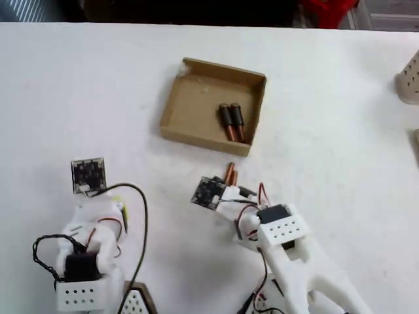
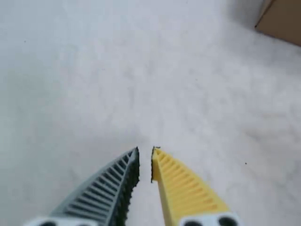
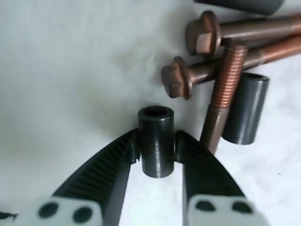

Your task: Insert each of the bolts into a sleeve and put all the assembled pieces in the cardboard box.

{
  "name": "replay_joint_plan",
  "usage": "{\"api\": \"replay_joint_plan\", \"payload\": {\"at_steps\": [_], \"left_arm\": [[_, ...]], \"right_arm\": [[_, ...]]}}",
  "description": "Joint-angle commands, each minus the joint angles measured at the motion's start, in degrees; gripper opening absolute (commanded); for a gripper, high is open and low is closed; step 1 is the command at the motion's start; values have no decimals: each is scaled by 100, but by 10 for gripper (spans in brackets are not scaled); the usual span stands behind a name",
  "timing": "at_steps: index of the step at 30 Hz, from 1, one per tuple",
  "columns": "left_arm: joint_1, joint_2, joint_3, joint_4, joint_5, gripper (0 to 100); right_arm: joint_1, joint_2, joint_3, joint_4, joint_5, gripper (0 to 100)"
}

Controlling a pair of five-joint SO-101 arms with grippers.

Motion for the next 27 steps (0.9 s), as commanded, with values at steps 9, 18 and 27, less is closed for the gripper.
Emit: {"api": "replay_joint_plan", "payload": {"at_steps": [9, 18, 27], "left_arm": [[-57, -48, -9, -9, -62, 81], [-66, -48, -9, -9, -62, 80], [-66, -48, -18, -9, -624, 81]], "right_arm": [[-48, 681, -229, -251, -316, 12], [330, 681, -712, 110, -1442, 17], [2176, 681, -2180, 1701, -1459, 16]]}}
